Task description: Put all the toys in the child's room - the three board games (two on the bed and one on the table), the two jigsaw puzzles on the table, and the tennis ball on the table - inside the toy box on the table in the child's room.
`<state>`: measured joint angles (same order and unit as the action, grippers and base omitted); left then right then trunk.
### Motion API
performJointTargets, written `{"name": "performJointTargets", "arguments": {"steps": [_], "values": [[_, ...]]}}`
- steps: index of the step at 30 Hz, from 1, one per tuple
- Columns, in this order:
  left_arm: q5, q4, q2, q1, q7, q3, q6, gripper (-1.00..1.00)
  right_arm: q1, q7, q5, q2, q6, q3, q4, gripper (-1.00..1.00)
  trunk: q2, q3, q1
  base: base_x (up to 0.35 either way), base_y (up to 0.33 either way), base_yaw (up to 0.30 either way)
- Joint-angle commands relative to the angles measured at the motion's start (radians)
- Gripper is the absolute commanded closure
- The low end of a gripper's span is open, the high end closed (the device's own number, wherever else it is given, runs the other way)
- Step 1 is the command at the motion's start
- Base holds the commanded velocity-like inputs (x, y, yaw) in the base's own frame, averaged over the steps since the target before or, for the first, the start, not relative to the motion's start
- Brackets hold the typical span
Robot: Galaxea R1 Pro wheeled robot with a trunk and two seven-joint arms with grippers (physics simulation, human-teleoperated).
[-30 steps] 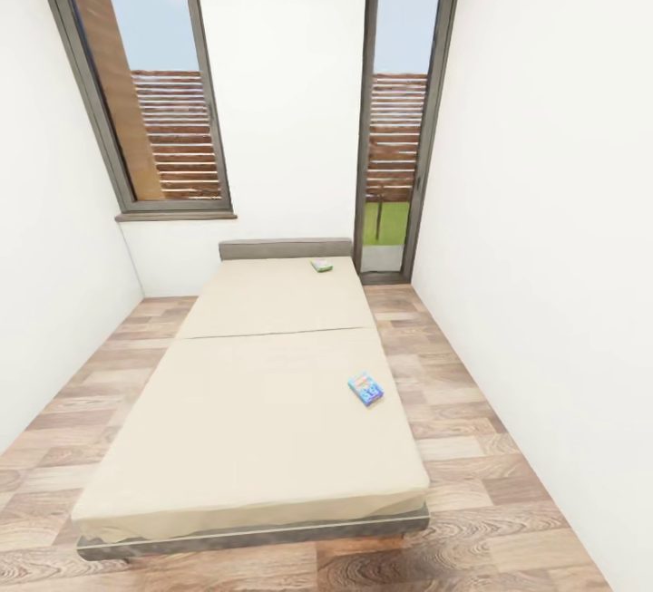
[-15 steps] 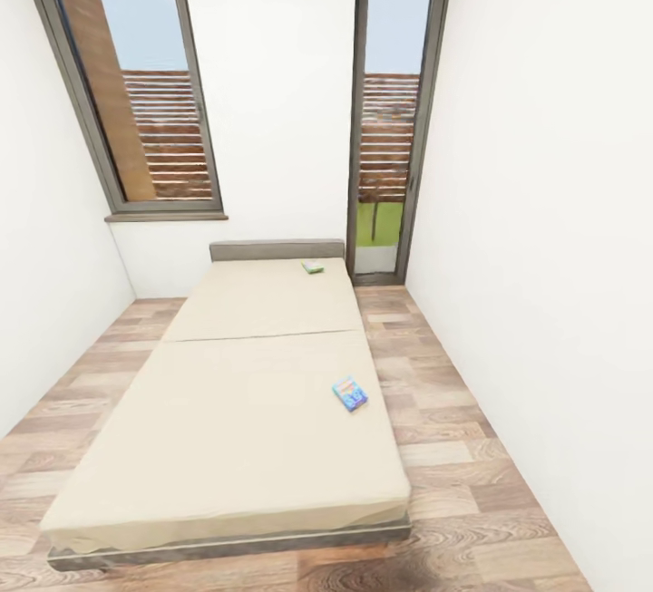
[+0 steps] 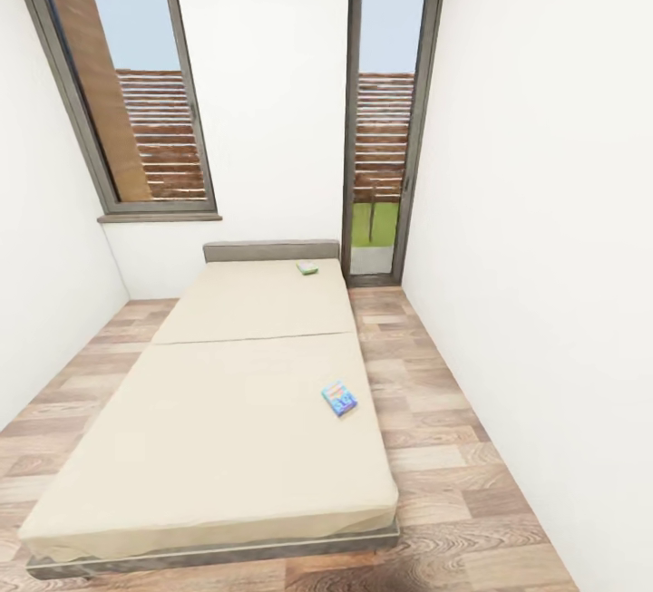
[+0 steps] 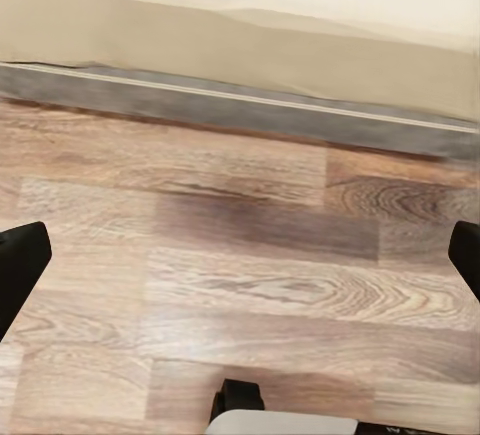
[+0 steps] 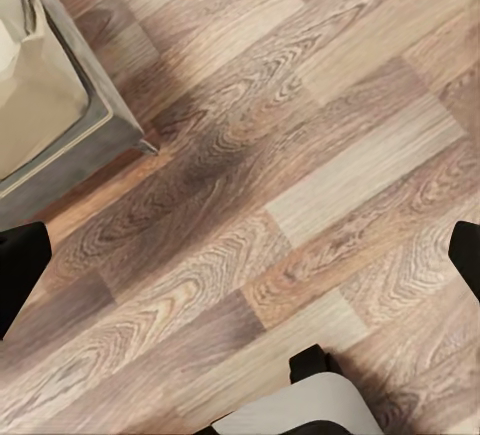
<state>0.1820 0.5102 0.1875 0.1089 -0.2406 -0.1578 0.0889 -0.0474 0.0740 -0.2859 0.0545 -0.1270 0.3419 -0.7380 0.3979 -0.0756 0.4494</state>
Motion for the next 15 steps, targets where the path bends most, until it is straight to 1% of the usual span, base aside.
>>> {"name": "performJointTargets", "arguments": {"steps": [1,4,10,15], "values": [[0.007,-0.001,0.000,0.001,-0.008,-0.003,0.000,-1.00,-0.001,0.005,-0.007,-0.001,-0.006,0.003,-0.001,-1.00,0.002,-0.002,0.001,0.013,-0.103,0.000],[0.005,-0.001,-0.001,0.001,-0.008,-0.003,0.000,-1.00,-0.001,0.004,-0.007,-0.002,-0.005,0.003,-0.001,-1.00,0.002,-0.002,0.001,0.006,-0.202,0.000],[0.005,-0.001,-0.003,0.001,-0.008,-0.003,0.000,-1.00,-0.002,0.004,-0.007,0.000,-0.005,0.003,-0.001,-1.00,0.002,-0.002,0.001,0.010,-0.262,0.000],[0.004,-0.001,-0.003,0.000,-0.008,-0.003,0.000,-1.00,-0.001,0.005,-0.007,-0.001,-0.004,0.002,-0.001,-1.00,0.002,-0.002,0.001,0.071,-0.155,0.000]]}}
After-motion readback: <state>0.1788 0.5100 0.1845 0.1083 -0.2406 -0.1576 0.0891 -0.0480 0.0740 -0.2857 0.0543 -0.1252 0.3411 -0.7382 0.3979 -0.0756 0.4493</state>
